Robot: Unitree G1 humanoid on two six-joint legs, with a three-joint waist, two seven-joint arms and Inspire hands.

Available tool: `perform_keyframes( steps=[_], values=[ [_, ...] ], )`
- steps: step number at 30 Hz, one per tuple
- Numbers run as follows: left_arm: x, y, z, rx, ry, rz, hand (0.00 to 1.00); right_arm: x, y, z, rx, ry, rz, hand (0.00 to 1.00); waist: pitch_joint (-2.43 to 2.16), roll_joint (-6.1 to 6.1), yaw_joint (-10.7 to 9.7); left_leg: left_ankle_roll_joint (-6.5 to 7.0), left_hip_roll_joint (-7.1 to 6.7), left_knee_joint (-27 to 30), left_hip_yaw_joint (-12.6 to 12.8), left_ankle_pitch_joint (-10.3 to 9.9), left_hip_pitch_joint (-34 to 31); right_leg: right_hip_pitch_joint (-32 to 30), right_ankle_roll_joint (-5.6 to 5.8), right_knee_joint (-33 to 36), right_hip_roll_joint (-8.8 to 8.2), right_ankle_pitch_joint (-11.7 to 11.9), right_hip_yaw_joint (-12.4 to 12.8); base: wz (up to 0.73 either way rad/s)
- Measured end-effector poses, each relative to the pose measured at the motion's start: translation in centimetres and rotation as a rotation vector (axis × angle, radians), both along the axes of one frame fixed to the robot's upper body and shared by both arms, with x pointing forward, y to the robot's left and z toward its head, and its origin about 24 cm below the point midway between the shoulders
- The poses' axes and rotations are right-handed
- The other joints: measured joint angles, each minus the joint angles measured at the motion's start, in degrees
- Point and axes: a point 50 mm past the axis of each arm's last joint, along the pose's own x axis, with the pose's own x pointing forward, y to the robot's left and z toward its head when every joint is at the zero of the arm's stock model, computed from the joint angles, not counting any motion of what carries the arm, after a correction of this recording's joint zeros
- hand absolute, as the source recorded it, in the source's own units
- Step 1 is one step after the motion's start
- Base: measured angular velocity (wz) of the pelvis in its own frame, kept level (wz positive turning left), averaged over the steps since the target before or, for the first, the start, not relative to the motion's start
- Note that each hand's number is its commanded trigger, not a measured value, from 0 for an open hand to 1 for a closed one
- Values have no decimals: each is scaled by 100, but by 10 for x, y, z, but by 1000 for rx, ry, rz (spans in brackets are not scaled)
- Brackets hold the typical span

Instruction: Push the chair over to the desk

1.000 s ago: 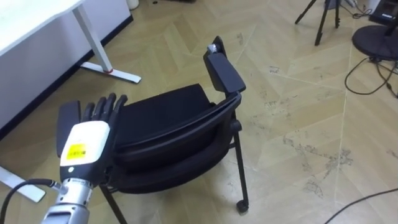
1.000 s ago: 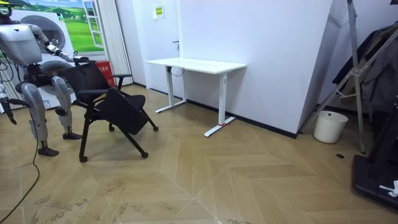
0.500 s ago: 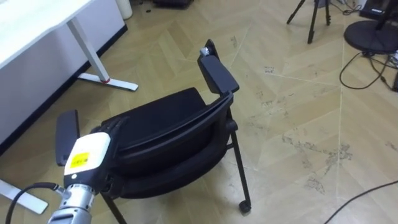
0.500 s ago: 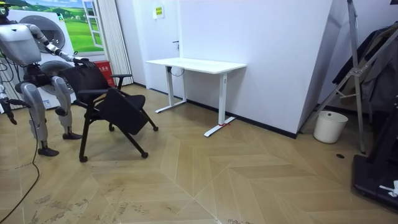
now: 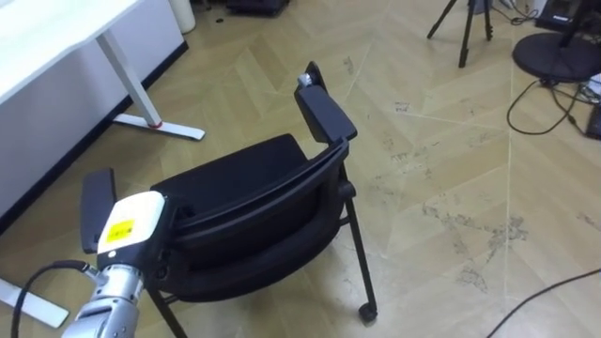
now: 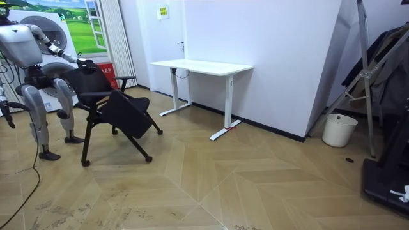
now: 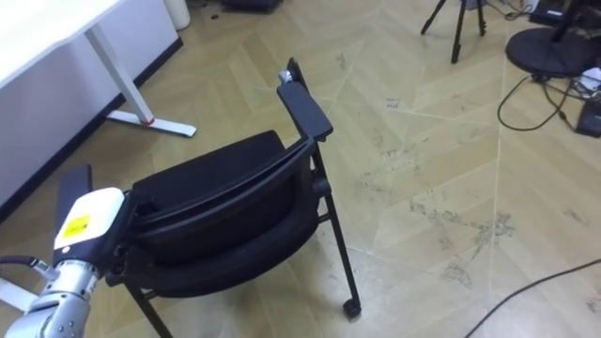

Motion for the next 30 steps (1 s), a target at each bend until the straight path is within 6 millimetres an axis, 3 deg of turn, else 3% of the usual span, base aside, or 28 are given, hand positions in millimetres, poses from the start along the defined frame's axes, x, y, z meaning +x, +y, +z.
perform_keyframes(
  steps=[4, 9, 14, 16, 19, 23, 27, 30],
  values=[
    [0, 0, -1, 0, 5, -1, 100, 2, 0, 0, 19, -24, -31, 0, -6, 10, -5, 0, 2, 0, 0, 0, 1, 2, -1, 9, 4, 4, 5, 0],
    [0, 1, 0, -2, 1, -2, 100, -5, -1, 0, 96, -97, -228, 0, -3, 6, -15, 0, 2, 0, 6, 0, -3, -25, 0, -18, 5, 4, 16, 0],
    [-4, 8, 2, 1, -4, 5, 100, -38, -15, 4, 125, -276, -805, 0, -3, 0, -38, 0, 5, -6, 26, 0, 4, -57, 4, -11, 23, 2, 123, -8],
    [-6, 12, 2, -2, -8, 11, 100, -44, -26, 10, 106, -376, -1004, 0, -4, 1, -42, 0, 11, -7, 91, 0, -8, -118, 4, 17, 33, 2, 202, -18],
    [-10, 22, 5, 10, -22, 33, 100, -48, -44, 19, 57, -514, -1241, 0, -3, -44, -205, 0, 28, -9, 113, 0, -87, -246, 3, 104, 58, 1, 227, -7],
    [-12, 32, 4, 32, -34, 64, 100, -27, -73, 42, -3, -723, -1392, 0, -40, -96, -362, 0, 41, 8, 132, 0, -183, -394, 6, 197, 76, 6, 251, -2],
    [-14, 37, 4, 49, -42, 79, 100, -5, -91, 65, -77, -793, -1381, 0, -51, -174, -475, 0, 53, 22, 132, 0, -192, -417, 5, 236, 89, 15, 255, 0],
    [-16, 40, 2, 49, -37, 90, 100, 18, -108, 101, -222, -847, -1280, 0, -64, -130, -513, 0, 57, 32, 182, 0, -238, -487, 10, 290, 96, 16, 298, -6]
  ],
)
